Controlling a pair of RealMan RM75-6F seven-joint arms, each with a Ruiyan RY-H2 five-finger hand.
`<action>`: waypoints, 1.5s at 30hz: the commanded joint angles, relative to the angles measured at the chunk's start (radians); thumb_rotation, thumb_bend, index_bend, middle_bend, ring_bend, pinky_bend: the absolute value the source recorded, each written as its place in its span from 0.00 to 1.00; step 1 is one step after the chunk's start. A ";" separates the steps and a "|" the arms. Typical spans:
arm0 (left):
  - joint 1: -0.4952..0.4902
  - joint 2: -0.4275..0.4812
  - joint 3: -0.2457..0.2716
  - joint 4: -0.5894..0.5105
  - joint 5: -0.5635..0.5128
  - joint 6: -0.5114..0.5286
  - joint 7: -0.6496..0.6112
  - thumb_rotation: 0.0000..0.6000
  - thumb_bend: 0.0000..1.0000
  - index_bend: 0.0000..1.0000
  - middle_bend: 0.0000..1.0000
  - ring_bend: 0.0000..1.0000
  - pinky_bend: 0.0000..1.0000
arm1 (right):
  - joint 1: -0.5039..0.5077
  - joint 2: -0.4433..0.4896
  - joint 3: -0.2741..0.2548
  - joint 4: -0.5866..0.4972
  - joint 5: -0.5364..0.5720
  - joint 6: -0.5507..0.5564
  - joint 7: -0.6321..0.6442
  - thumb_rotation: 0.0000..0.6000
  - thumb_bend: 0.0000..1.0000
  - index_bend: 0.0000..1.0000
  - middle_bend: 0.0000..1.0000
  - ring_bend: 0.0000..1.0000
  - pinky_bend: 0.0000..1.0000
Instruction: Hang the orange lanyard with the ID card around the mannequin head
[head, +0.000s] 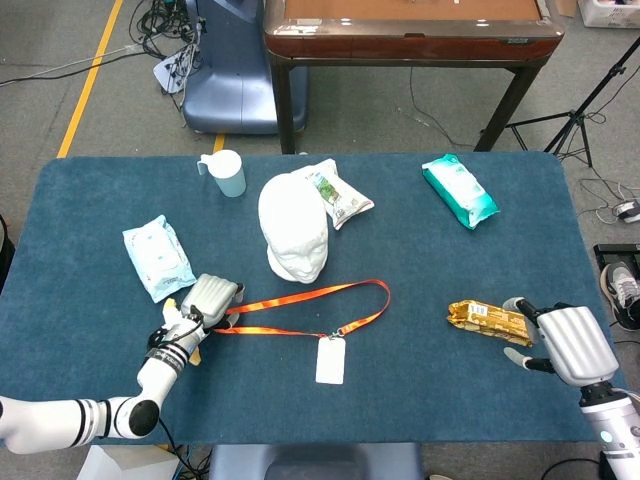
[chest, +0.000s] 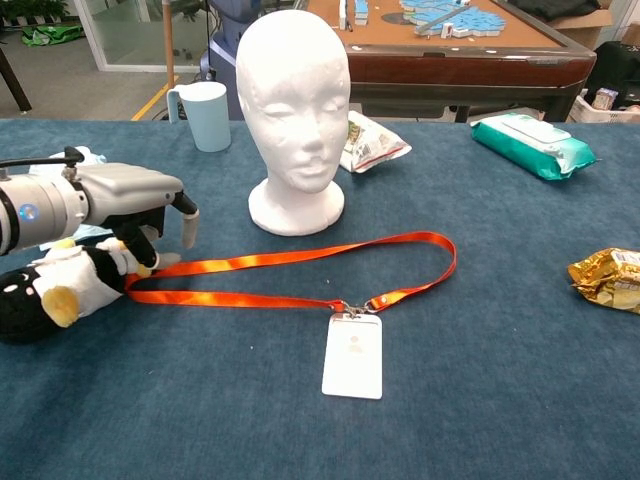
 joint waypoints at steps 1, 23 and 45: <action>-0.014 -0.020 -0.006 0.022 -0.037 -0.006 0.024 0.82 0.34 0.43 0.98 1.00 0.88 | 0.000 0.001 0.000 0.000 0.002 0.000 0.000 1.00 0.11 0.38 0.73 0.75 0.63; -0.036 -0.077 0.002 0.077 -0.116 -0.013 0.059 0.78 0.31 0.48 0.98 1.00 0.88 | -0.006 0.002 -0.004 0.015 0.010 0.003 0.019 1.00 0.11 0.38 0.73 0.75 0.63; -0.031 -0.127 -0.014 0.132 -0.103 -0.016 0.032 1.00 0.31 0.54 0.99 1.00 0.88 | -0.010 0.005 -0.005 0.015 0.019 0.005 0.024 1.00 0.11 0.38 0.73 0.75 0.63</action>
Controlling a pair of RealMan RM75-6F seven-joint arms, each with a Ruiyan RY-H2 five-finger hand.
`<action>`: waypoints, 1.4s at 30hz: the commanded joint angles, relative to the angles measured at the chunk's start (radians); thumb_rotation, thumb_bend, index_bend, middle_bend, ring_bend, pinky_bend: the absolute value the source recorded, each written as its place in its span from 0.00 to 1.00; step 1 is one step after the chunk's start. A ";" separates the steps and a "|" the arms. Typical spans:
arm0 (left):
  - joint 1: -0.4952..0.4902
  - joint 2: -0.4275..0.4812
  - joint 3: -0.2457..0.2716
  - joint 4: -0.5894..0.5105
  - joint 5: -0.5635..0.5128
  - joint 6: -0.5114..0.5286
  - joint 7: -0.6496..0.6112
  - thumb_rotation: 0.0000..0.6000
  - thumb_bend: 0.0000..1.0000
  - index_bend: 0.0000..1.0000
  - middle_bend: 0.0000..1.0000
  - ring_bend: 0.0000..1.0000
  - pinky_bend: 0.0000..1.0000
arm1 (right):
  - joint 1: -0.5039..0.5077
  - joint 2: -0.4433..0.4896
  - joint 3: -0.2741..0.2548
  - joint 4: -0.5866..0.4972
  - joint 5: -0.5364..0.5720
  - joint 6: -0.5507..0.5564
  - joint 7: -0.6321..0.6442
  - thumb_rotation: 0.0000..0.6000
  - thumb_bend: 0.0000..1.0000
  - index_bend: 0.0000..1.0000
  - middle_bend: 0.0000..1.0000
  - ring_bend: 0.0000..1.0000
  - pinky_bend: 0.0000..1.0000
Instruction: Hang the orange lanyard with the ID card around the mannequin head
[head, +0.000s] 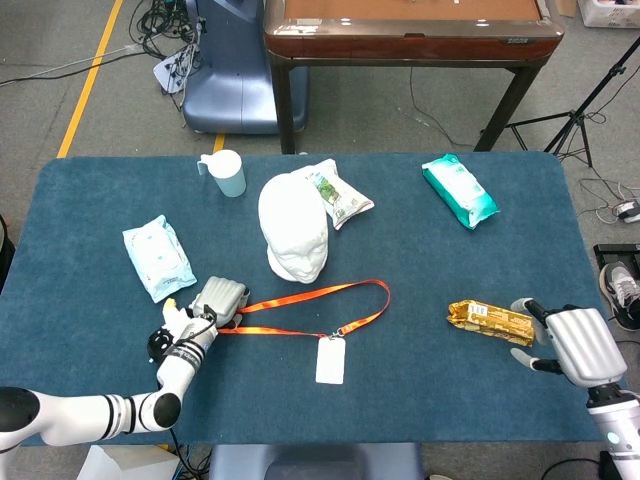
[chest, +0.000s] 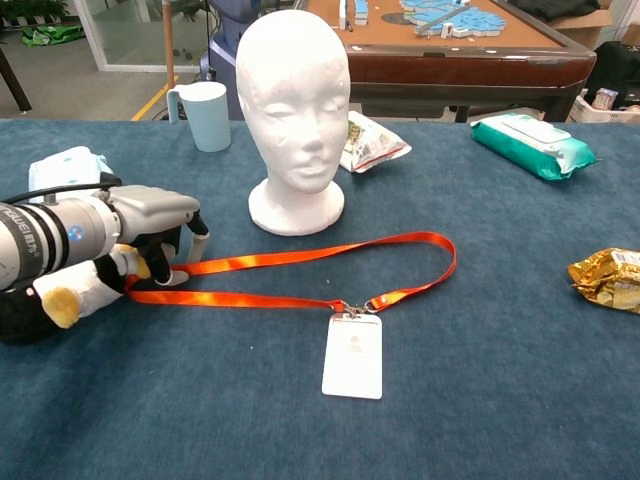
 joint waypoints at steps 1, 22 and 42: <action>0.000 -0.005 -0.003 0.005 -0.005 -0.001 0.000 1.00 0.31 0.55 0.99 1.00 0.88 | -0.001 0.000 0.000 0.001 0.001 0.000 0.001 1.00 0.11 0.38 0.73 0.75 0.63; 0.000 -0.016 -0.022 0.013 -0.011 0.003 -0.004 1.00 0.37 0.62 1.00 1.00 0.88 | -0.004 0.000 0.000 0.011 0.006 0.002 0.009 1.00 0.11 0.38 0.73 0.75 0.63; 0.043 0.083 -0.012 -0.195 0.161 0.096 -0.036 1.00 0.38 0.61 1.00 1.00 0.88 | 0.126 -0.059 0.047 -0.003 0.080 -0.181 -0.098 1.00 0.15 0.40 0.77 0.79 0.77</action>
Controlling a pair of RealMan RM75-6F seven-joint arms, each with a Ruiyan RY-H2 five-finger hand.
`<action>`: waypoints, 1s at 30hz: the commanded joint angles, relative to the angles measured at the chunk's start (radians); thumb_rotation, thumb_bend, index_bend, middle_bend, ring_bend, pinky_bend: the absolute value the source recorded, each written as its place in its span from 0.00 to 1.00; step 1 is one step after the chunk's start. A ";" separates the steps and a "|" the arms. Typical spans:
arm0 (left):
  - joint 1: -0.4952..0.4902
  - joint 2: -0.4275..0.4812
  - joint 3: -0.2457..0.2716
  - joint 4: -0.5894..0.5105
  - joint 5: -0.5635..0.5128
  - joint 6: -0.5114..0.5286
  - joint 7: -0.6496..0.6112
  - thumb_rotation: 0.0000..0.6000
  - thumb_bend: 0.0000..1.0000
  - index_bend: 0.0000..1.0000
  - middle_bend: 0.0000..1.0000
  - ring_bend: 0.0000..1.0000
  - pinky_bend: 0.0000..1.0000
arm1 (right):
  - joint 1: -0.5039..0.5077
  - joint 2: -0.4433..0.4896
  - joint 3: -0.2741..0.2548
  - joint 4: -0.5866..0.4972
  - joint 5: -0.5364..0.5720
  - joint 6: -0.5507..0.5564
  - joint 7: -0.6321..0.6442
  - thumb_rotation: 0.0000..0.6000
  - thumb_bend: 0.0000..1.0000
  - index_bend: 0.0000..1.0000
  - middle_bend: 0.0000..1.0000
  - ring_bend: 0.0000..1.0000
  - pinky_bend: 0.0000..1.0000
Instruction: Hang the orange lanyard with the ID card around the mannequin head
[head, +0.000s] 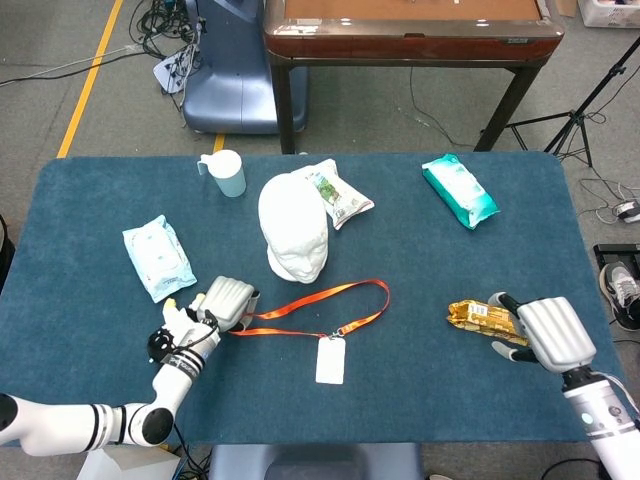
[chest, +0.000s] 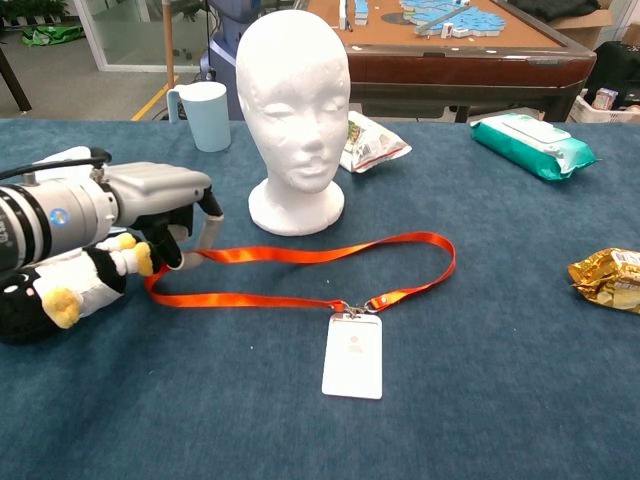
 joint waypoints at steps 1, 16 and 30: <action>0.007 0.014 0.006 -0.028 0.017 0.015 0.005 1.00 0.38 0.61 1.00 1.00 0.88 | 0.053 -0.038 0.025 0.007 0.053 -0.069 -0.042 1.00 0.15 0.41 0.77 0.79 0.78; 0.020 0.026 0.009 -0.064 0.026 0.034 0.021 1.00 0.38 0.61 1.00 1.00 0.88 | 0.281 -0.267 0.106 0.107 0.318 -0.288 -0.304 1.00 0.15 0.48 0.83 0.86 0.96; 0.025 0.024 0.005 -0.070 0.018 0.035 0.027 1.00 0.38 0.62 1.00 1.00 0.88 | 0.434 -0.498 0.120 0.271 0.444 -0.316 -0.474 1.00 0.15 0.50 0.87 0.91 1.00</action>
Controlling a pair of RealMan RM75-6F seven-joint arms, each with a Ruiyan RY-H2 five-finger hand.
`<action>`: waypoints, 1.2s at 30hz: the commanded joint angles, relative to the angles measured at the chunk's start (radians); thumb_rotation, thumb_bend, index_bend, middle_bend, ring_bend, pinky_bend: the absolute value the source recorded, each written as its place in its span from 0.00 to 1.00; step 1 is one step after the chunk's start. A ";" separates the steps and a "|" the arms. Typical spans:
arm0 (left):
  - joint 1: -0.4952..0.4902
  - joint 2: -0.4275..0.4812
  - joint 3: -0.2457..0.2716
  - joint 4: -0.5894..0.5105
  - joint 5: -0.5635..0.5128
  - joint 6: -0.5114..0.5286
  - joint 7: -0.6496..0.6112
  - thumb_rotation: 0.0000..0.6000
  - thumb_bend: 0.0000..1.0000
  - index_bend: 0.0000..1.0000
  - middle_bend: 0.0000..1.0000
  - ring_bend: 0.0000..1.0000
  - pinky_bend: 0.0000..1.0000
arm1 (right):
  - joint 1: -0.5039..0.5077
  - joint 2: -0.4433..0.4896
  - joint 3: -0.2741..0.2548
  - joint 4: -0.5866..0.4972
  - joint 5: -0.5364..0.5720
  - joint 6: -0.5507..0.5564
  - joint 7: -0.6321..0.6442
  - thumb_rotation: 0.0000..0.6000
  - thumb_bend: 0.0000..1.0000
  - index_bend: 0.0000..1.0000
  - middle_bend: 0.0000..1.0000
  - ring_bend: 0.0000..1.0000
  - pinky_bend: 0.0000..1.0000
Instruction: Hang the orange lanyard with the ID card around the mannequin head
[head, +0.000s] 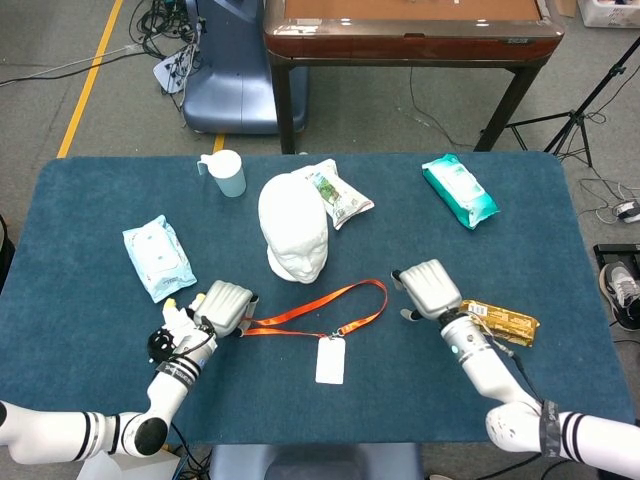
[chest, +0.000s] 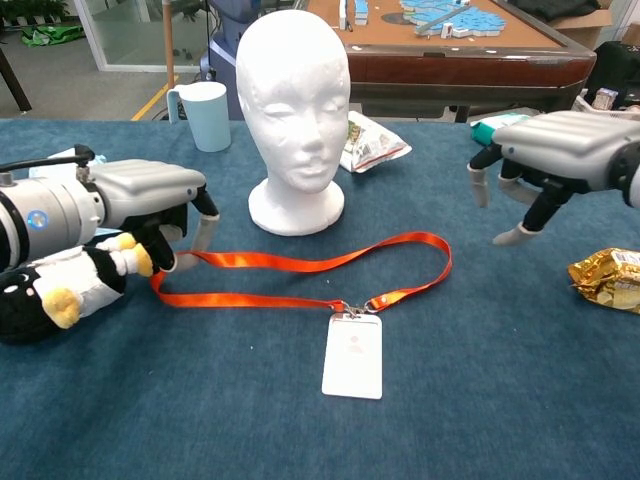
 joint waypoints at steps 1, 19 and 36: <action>0.002 0.000 0.000 -0.003 0.001 0.002 0.000 1.00 0.38 0.62 1.00 1.00 0.88 | 0.041 -0.061 0.002 0.051 0.039 -0.012 -0.037 1.00 0.15 0.50 0.87 0.91 1.00; 0.012 0.008 -0.004 -0.024 0.009 0.015 -0.003 1.00 0.38 0.62 1.00 1.00 0.88 | 0.155 -0.310 0.019 0.258 0.122 0.026 -0.126 1.00 0.15 0.52 0.90 0.94 1.00; 0.020 0.020 -0.004 -0.033 0.016 0.017 -0.009 1.00 0.38 0.62 1.00 1.00 0.88 | 0.211 -0.406 0.025 0.376 0.199 0.016 -0.179 1.00 0.21 0.54 0.90 0.94 1.00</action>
